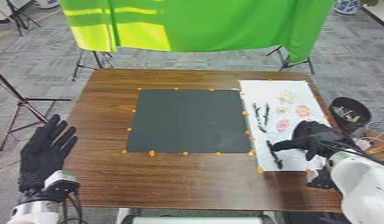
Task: Arrange flowers
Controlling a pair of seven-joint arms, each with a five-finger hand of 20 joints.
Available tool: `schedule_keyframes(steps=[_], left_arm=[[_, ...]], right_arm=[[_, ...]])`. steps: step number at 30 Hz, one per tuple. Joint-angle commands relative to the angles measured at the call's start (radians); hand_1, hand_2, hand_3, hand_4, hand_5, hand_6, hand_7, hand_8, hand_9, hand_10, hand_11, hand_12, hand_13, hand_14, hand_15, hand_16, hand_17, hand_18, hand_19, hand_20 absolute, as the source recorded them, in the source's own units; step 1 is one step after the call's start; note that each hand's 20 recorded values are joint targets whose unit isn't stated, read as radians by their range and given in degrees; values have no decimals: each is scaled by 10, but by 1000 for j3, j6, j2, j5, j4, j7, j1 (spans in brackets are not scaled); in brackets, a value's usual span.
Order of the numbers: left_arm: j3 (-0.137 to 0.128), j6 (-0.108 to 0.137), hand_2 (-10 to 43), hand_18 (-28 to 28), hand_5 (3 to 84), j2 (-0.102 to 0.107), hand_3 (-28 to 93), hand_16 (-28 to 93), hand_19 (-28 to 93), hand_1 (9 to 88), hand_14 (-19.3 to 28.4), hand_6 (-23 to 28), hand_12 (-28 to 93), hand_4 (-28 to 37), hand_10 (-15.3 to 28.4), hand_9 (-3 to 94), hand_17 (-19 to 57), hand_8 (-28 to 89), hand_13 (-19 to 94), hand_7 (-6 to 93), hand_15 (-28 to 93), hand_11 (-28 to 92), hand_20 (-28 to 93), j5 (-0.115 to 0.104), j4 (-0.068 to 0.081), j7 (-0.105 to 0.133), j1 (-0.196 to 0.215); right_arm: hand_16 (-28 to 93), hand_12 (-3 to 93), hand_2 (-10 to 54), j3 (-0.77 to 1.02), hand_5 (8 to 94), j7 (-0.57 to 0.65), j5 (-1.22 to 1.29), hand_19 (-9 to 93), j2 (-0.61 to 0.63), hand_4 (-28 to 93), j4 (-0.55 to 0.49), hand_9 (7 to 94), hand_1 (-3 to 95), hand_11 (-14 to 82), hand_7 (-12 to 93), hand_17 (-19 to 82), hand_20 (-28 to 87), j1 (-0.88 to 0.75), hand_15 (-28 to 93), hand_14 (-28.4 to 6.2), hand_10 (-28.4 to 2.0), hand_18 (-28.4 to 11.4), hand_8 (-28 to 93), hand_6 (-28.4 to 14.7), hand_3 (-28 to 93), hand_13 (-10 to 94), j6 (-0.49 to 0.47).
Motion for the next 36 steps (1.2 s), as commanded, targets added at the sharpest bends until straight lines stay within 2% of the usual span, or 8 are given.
schedule_keyframes(steps=[1,7,15,19,24,28,33,36], left_arm=[[2,1,150,148,371,0,687,-68,355,281,160,92,92,-283,156,271,-70,-70,205,96,333,219,86,-11,2,-6,-5],[8,3,151,149,374,3,688,-72,357,280,163,94,97,-283,157,276,-70,-70,209,99,352,226,86,-21,5,-13,-11],[9,25,155,152,378,7,690,-75,364,280,163,94,100,-283,155,275,-71,-71,214,106,367,233,88,-40,-2,2,-4],[10,31,157,152,379,2,692,-75,366,281,166,96,100,-283,153,262,-69,-72,214,109,378,236,88,-55,-5,8,3],[16,29,158,152,381,5,694,-78,368,282,167,97,100,-283,154,258,-68,-73,213,113,388,237,88,-70,0,4,-9],[11,36,159,152,381,4,695,-80,370,282,166,97,99,-283,153,256,-68,-74,215,115,393,240,88,-71,-5,8,-1],[15,36,159,152,382,7,696,-84,373,282,166,97,99,-283,154,256,-68,-75,215,118,397,242,88,-90,-4,12,-3],[15,32,160,153,383,6,697,-85,374,283,165,98,98,-283,154,256,-69,-76,216,120,399,242,88,-93,-4,11,-5]], right_arm=[[220,222,-95,-128,656,63,-45,657,29,-249,42,699,117,231,316,297,272,86,444,-154,-183,-215,-115,-39,694,637,-125],[220,222,-95,-187,662,99,-13,666,10,-279,82,701,170,227,299,298,266,100,444,-154,-184,-219,-107,-42,606,642,-140],[229,223,-95,-266,684,133,-11,735,-39,-278,111,739,362,264,293,331,262,90,513,-119,-155,-217,-110,-23,743,694,-132],[226,226,-95,-328,684,142,-82,772,-69,-278,131,754,447,286,285,350,251,69,542,-107,-147,-215,50,-28,725,713,-44],[264,361,-95,-349,708,148,-75,794,-109,-270,143,810,515,187,324,370,240,59,534,-96,-125,-213,76,-26,723,738,-20],[367,395,-95,-355,731,148,-50,787,-109,-259,143,853,546,106,394,409,217,40,412,-60,-109,-203,91,-11,751,780,56],[410,287,-95,-353,690,174,-2,766,-100,-276,145,877,588,31,594,541,171,27,201,-18,-101,-160,84,0,766,889,195],[401,327,-95,-341,673,178,19,785,-92,-267,140,931,596,83,648,588,175,17,263,-10,-76,-158,83,7,782,933,241]])
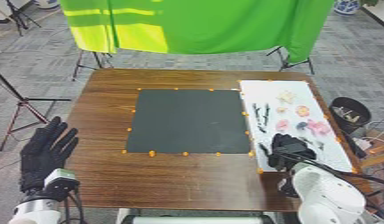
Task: Arrange flowers
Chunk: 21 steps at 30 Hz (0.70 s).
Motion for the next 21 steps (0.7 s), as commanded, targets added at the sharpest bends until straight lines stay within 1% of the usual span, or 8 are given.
schedule_keyframes(steps=[1,5,9,12,13,14,16,21], left_arm=[[4,5,159,153,383,0,697,-85,376,284,166,98,98,-283,154,257,-69,-76,216,121,400,243,89,-19,-3,6,4],[-4,12,159,155,389,-1,697,-84,384,286,168,101,100,-283,154,264,-69,-77,220,124,410,252,92,-29,-7,11,15],[4,-2,159,156,392,-4,696,-85,388,286,167,101,98,-283,157,272,-70,-79,224,125,414,256,93,-49,-3,7,10],[9,-2,160,156,394,-5,695,-86,389,287,168,100,98,-283,157,279,-70,-79,225,127,415,259,92,-47,-3,10,10],[6,-9,160,156,397,-6,695,-86,389,287,168,101,99,-283,159,285,-70,-79,226,128,416,261,92,-45,2,9,6],[3,-7,160,156,398,-4,695,-86,388,287,168,101,99,-283,160,288,-70,-79,227,128,416,261,92,-49,-3,13,14],[0,-10,160,157,399,-6,696,-86,388,286,168,101,100,-283,160,291,-70,-79,228,127,416,262,91,-43,0,8,15],[9,-15,159,158,401,-7,697,-87,388,285,167,102,101,-283,159,295,-71,-79,232,127,415,263,91,-46,3,4,10]], right_arm=[[402,339,-95,-45,669,20,93,790,9,-261,48,936,597,99,657,590,181,-103,281,-11,-75,-159,88,8,784,936,145],[461,404,-95,2,649,60,221,831,17,-192,4,937,575,126,694,540,195,-98,299,-20,-71,-179,93,6,800,937,187],[488,438,-95,46,634,60,262,852,47,-153,-30,937,561,137,722,511,167,-95,326,-27,-72,-187,90,5,807,929,199],[470,443,-95,67,628,49,271,861,74,-131,-55,937,554,139,732,503,149,-90,369,-30,-73,-187,88,5,807,917,217],[469,445,-95,73,626,49,280,863,80,-129,-65,937,553,139,736,500,145,-90,376,-31,-73,-186,88,6,807,915,231],[466,448,-95,82,625,45,289,865,84,-127,-74,937,553,139,738,498,140,-91,381,-31,-73,-185,87,6,806,915,241],[461,450,-95,92,624,3,300,866,93,-125,-86,937,552,142,741,495,133,-106,390,-32,-75,-185,85,6,805,913,317],[460,455,-95,74,621,-19,348,870,69,-123,-101,937,551,141,748,486,130,-71,403,-35,-76,-183,83,8,803,907,353]])
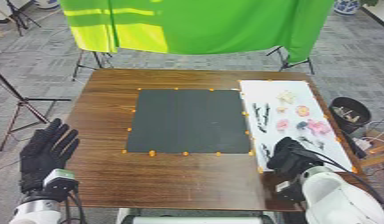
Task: Arrange flowers
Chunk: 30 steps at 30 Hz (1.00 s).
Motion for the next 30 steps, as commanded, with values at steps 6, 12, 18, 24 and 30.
schedule_keyframes(steps=[6,12,18,24,30], left_arm=[[-15,-31,159,158,402,-2,695,-88,386,285,165,101,100,-283,160,295,-71,-79,235,127,407,261,91,-15,8,-12,2],[-15,-30,159,159,402,6,693,-85,386,283,163,101,100,-283,160,298,-71,-78,236,125,401,260,91,-3,10,-36,3],[-9,-18,159,158,403,0,693,-84,384,282,164,102,100,-283,160,299,-71,-78,236,125,398,260,91,-16,4,-37,24],[-9,-11,160,158,405,0,693,-83,383,283,164,102,101,-283,162,301,-71,-78,238,126,401,259,92,-20,1,-30,35],[5,-7,164,158,406,15,698,-83,383,285,165,102,101,-283,161,301,-70,-78,237,125,403,259,92,-10,12,-49,6]], right_arm=[[456,464,-95,-107,613,-49,298,874,-68,-133,52,933,557,134,752,471,124,205,423,-40,-75,-178,84,9,795,893,81],[441,466,-95,-266,608,-75,214,885,-90,-125,42,930,553,133,757,459,119,271,444,-43,-75,-181,76,9,800,880,378],[432,468,-95,-358,608,-79,297,883,-145,-121,89,933,547,139,761,460,121,401,462,-45,-78,-181,77,10,805,879,380],[427,470,-95,-540,607,-81,289,879,-234,-111,212,932,539,142,762,459,128,612,477,-49,-77,-184,77,11,809,875,416],[420,472,-95,-702,609,-66,239,880,-385,-103,375,932,532,148,764,456,132,765,493,-53,-79,-186,74,9,816,871,484]])
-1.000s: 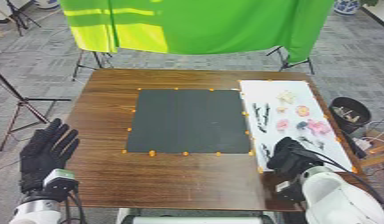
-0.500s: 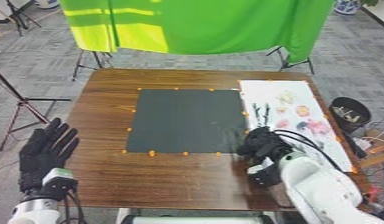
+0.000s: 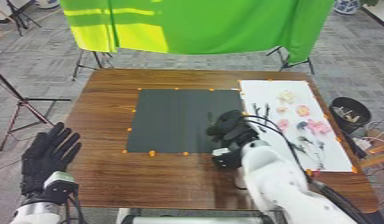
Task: Arrange flowers
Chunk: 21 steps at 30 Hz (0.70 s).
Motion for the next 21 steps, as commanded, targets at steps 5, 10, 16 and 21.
schedule_keyframes(steps=[5,10,16,21], left_arm=[[31,22,165,158,406,28,698,-84,383,286,165,102,101,-283,161,301,-71,-78,237,126,404,260,93,3,3,-17,-31],[34,30,166,158,408,55,699,-84,384,287,166,102,100,-283,161,302,-71,-78,238,128,405,260,93,16,2,-15,-57],[61,56,186,159,412,87,731,-85,384,294,166,101,99,-273,161,303,-70,-80,239,129,408,262,93,32,-1,-62,-97],[77,58,187,159,412,91,729,-86,386,294,167,100,97,-271,160,303,-71,-81,239,131,410,261,93,46,3,-100,-127]], right_arm=[[413,473,-95,-243,609,-37,-61,886,-269,-93,242,932,524,154,767,452,128,283,501,-54,-79,-188,73,9,826,869,28],[416,481,-95,-329,608,-4,-94,887,-325,-84,319,928,506,165,769,442,121,340,511,-60,-80,-189,76,9,846,864,-29],[393,493,-95,-277,607,85,-193,878,-460,-81,423,925,495,195,774,443,126,280,552,-71,-83,-191,75,14,855,856,-99],[384,503,-95,-242,608,164,-238,869,-524,-78,478,919,490,216,774,444,132,260,570,-77,-84,-200,74,15,859,854,-100]])
